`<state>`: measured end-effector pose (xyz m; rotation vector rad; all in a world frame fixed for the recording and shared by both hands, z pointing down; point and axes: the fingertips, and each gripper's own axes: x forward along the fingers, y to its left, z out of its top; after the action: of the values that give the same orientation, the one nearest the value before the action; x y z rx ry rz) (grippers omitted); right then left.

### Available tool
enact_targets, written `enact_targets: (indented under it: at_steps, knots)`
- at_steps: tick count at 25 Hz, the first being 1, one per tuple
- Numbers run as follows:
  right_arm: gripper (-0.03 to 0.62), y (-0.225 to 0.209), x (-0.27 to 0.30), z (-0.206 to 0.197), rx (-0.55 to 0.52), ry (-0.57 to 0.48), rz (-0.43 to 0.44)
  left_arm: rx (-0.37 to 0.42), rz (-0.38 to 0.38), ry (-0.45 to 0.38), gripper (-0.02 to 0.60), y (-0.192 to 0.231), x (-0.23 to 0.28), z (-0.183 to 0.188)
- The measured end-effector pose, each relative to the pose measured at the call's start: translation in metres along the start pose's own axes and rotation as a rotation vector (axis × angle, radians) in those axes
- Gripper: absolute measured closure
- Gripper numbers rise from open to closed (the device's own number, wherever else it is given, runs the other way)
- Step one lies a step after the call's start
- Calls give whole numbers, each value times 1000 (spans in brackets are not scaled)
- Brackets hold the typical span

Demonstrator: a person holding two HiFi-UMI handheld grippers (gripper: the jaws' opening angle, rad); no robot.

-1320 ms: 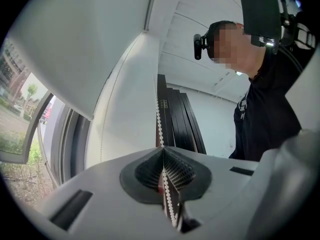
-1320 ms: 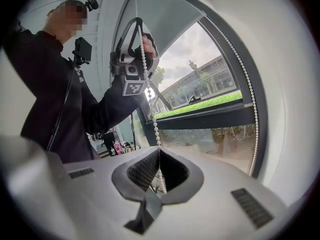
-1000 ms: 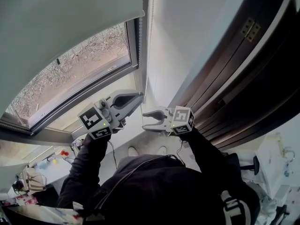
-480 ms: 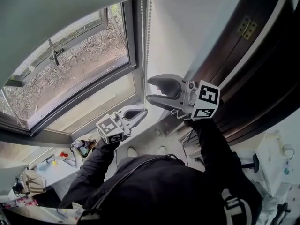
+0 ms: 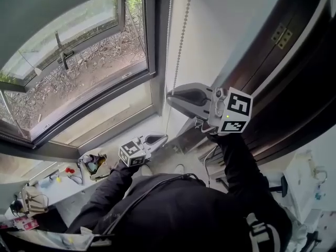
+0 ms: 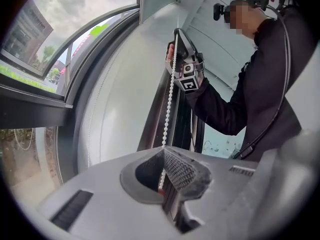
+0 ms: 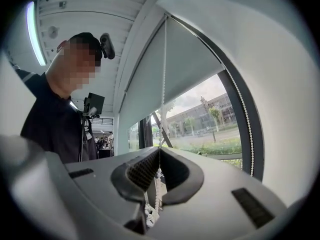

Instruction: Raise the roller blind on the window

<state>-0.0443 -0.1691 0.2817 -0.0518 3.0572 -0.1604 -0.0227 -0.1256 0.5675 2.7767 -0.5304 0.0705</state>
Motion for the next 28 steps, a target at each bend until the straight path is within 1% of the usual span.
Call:
enact_targets:
  at_steps: [2,4,6,7,9,10,11,13,15,17,20,23,25,26,28]
  knots:
    - [585,-1,1,0,8,3,-1,0,10,-5,574,1,-3,1]
    - [586,-1,2,0,5,5,-7,-21,27,-24,574,3,-5,1]
    - [586,-1,2,-1,-14,9,-18,-72,12,-47,574,-2,-4,0]
    - [586,-1,3,-1,-25,10,-21,-77,-1,-47,572,-7,-3,-1]
    - [586,0,4,-1,-42,14,-26,-24,-2,-18,565,-14,-2,-3]
    - [586,-1,4,-1,-50,15,-31,2,11,-8,534,-13,-4,-3]
    - [586,-3,3,-1,-55,14,-38,11,29,-9,505,-9,-7,-2]
    - [586,-6,0,-2,-50,0,-50,2,68,-36,479,3,-18,8]
    - [586,-8,-4,-2,-31,-27,-56,18,103,-67,474,14,-32,27]
    - [586,-8,-7,-4,-25,-44,-62,59,116,-88,462,20,-43,52]
    - [586,-8,-7,-18,-30,-16,-68,119,119,-114,449,22,-54,98]
    - [586,-13,-4,-52,6,36,-73,139,130,-185,448,20,-63,150]
    - [586,-18,-3,-82,40,74,-82,171,121,-241,448,15,-65,182]
    - [586,-20,-2,-98,56,93,-90,192,116,-246,448,12,-64,193]
    - [586,-20,1,-129,98,121,-96,225,100,-211,448,4,-57,205]
